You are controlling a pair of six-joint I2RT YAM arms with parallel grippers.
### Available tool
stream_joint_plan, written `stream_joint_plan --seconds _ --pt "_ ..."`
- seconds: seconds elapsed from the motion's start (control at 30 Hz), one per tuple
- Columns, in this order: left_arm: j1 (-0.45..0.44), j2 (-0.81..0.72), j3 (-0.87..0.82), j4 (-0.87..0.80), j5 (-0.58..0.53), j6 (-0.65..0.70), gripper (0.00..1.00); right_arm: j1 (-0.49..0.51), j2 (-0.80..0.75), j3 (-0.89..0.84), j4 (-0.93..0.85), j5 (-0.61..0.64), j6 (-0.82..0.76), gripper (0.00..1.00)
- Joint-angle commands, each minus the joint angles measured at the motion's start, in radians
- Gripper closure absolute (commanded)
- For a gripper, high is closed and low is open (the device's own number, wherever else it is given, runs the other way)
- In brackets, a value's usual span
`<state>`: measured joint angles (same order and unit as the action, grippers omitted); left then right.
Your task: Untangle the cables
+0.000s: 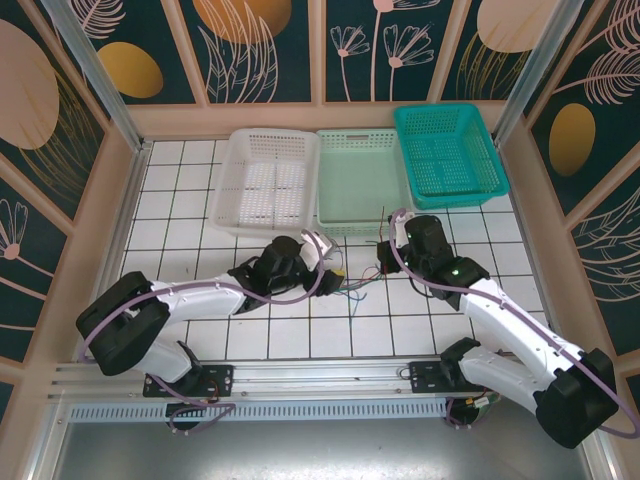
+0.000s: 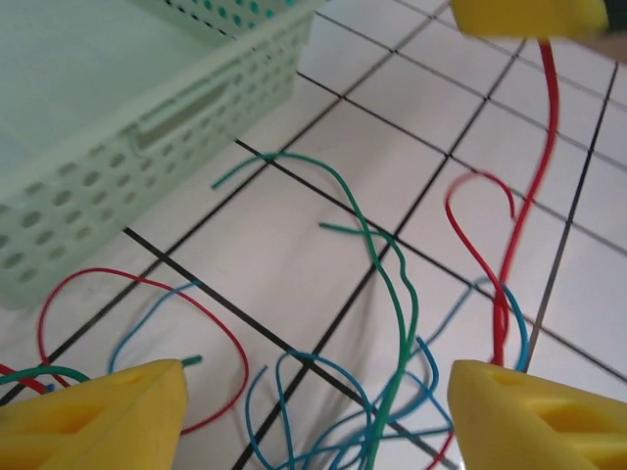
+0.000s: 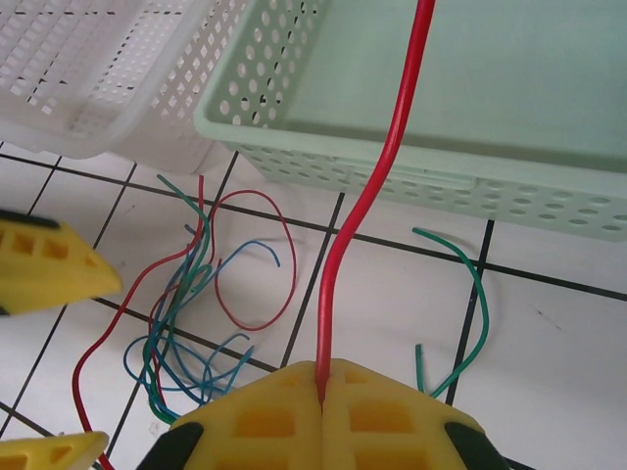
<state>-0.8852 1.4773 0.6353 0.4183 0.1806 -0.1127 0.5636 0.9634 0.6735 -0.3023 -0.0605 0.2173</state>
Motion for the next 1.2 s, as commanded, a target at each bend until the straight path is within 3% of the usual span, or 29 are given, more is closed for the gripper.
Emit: stream_joint_plan --seconds 0.0,0.13,0.5,0.93,1.17 --pt "-0.01 0.002 0.022 -0.058 0.019 0.047 0.37 -0.011 -0.018 0.02 0.027 -0.012 -0.001 1.0" --pt "-0.01 -0.022 -0.001 -0.075 0.016 0.05 0.47 -0.077 -0.021 -0.004 0.045 -0.051 0.027 1.0" --pt "-0.012 -0.022 0.009 -0.161 0.052 0.109 0.47 -0.131 -0.037 -0.038 0.083 -0.154 0.037 1.0" --pt "-0.037 0.023 0.071 -0.216 -0.013 0.216 0.33 -0.148 -0.036 -0.06 0.116 -0.252 0.02 1.0" --pt "-0.055 0.037 0.103 -0.219 -0.031 0.268 0.33 -0.147 -0.03 -0.065 0.122 -0.302 0.004 1.0"
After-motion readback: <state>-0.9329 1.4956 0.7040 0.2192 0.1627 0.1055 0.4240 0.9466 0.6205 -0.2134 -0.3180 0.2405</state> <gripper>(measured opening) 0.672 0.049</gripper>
